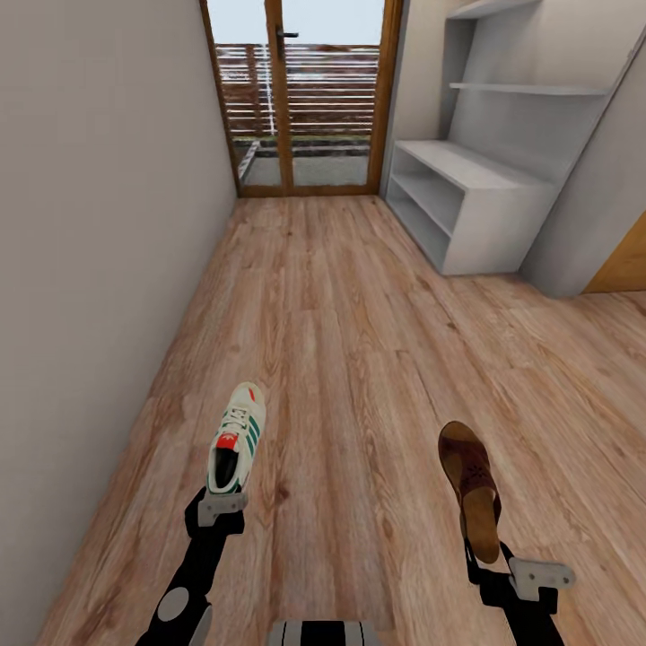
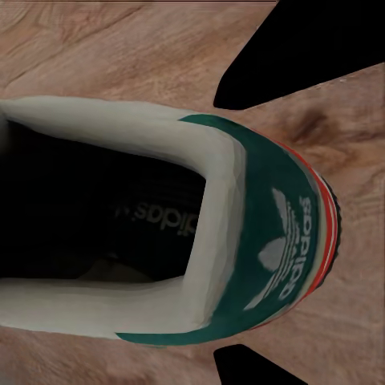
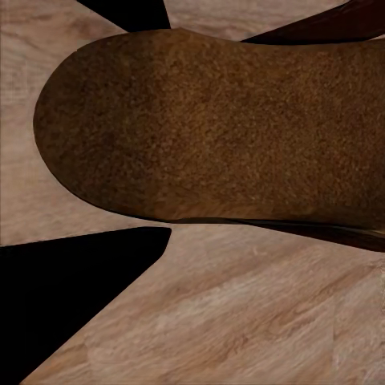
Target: Pick up the two gym shoes and the two sandals from the corridor floor and place them onto the hallstand (shoe rack) in the corridor, making sure they are on the rack and not on the floor. Arrange them so the two gym shoes are next to each other and the two sandals are next to each other.
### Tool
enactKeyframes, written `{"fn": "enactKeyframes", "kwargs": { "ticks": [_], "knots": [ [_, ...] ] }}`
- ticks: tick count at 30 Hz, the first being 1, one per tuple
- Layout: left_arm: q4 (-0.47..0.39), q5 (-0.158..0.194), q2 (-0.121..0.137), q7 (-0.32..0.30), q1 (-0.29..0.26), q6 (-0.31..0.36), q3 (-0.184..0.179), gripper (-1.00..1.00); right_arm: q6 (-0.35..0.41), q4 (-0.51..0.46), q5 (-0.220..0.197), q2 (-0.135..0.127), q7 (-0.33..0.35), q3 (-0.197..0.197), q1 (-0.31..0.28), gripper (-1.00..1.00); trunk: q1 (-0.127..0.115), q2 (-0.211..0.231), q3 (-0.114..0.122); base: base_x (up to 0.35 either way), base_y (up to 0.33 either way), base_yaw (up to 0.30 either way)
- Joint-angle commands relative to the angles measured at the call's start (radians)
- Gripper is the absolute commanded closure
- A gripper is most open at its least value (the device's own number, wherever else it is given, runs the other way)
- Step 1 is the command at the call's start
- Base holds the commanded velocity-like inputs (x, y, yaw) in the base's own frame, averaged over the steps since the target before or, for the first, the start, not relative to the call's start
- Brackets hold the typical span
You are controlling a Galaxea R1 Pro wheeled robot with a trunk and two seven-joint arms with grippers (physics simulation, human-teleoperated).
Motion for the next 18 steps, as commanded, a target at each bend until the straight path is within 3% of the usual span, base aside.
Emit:
{"fn": "enactKeyframes", "kwargs": {
  "ticks": [1,6,7,8,12,13,18],
  "knots": [
    [0.0,-0.003,0.0,0.002,0.0,-0.001,0.0,1.0,0.0,0.0,-0.003,0.0,0.001,0.0,0.0,1.0,0.0,0.0,0.0,0.282,-0.205,0.0],
    [0.001,-0.013,0.003,0.046,0.004,-0.029,0.002,1.0,-0.001,0.0,-0.002,-0.001,-0.002,-0.001,0.0,1.0,0.0,0.0,0.0,0.257,-0.209,0.0],
    [0.002,-0.032,0.008,0.129,0.007,-0.045,0.001,1.0,-0.003,0.0,0.009,-0.001,-0.026,-0.002,0.0,1.0,0.0,0.0,0.0,0.227,-0.204,0.0],
    [0.003,-0.045,0.009,0.158,0.008,-0.048,0.0,1.0,-0.004,0.001,0.022,-0.001,-0.044,-0.002,0.0,1.0,0.0,0.0,0.0,0.224,-0.204,0.0],
    [0.02,-0.119,0.007,0.237,0.01,-0.055,-0.001,1.0,-0.017,0.029,0.13,-0.001,-0.154,-0.001,-0.001,1.0,0.0,0.0,0.0,0.216,-0.197,0.0],
    [0.032,-0.15,0.005,0.257,0.01,-0.057,-0.002,1.0,-0.032,0.049,0.185,0.0,-0.202,0.005,-0.002,1.0,0.0,0.0,0.0,0.199,-0.154,0.0],
    [0.051,-0.192,0.002,0.282,0.011,-0.061,-0.003,1.0,-0.059,0.078,0.259,0.0,-0.267,0.056,-0.004,1.0,0.0,0.0,0.0,0.186,-0.091,0.0]
  ]
}}
